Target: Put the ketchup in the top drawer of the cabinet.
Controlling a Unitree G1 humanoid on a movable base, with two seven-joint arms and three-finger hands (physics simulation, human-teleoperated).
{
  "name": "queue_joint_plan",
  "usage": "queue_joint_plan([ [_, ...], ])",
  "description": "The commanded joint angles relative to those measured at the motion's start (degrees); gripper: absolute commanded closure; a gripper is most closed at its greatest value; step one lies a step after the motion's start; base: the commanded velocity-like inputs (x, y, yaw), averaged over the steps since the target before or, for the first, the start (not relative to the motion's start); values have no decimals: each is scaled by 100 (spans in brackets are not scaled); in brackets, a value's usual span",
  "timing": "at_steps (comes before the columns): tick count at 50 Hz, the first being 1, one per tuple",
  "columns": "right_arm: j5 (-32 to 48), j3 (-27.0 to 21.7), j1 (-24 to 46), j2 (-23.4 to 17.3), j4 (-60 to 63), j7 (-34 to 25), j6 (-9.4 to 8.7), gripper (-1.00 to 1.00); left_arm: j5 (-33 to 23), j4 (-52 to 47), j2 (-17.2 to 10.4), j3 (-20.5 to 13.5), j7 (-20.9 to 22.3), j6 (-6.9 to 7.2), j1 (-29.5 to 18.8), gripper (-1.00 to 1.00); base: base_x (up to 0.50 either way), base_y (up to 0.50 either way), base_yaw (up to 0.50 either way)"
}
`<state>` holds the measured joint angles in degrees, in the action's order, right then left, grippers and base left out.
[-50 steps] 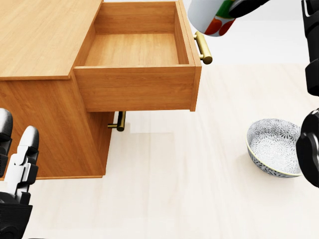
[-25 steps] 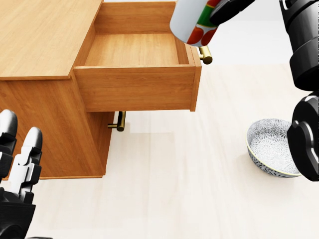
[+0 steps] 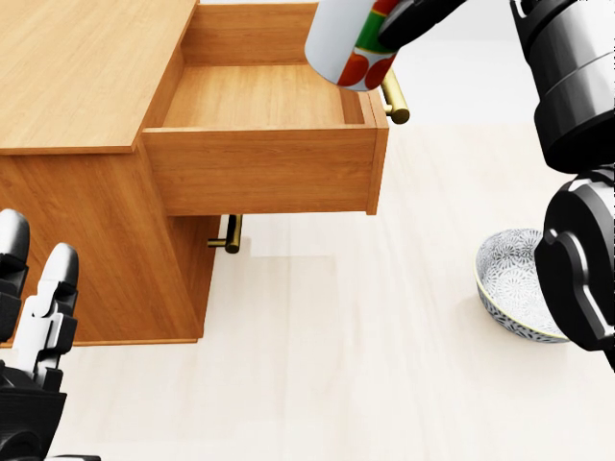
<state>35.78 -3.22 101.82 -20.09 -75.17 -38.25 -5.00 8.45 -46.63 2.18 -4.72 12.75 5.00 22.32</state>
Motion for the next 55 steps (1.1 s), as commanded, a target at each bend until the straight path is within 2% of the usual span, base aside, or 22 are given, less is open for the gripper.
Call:
queue_joint_plan([
  [1, -95, -192, 26, 83, -47, 449, 0, 100, -8, 40, -1, -2, -12, 0, -23, -100, 0, 0, 0],
  [20, -64, -193, 35, 240, -116, 1646, 0, 100, 27, -16, -2, -24, 2, 0, -11, -100, 0, 0, 0],
  [39, -58, -327, -162, 405, -210, 2247, 0, 100, -24, -4, 1, 66, 21, 0, 50, -100, 0, 0, 0],
  [55, -469, -642, -184, 468, -236, 2732, 0, 100, -35, 64, -24, 99, -8, 0, 39, -100, 0, 0, 0],
])
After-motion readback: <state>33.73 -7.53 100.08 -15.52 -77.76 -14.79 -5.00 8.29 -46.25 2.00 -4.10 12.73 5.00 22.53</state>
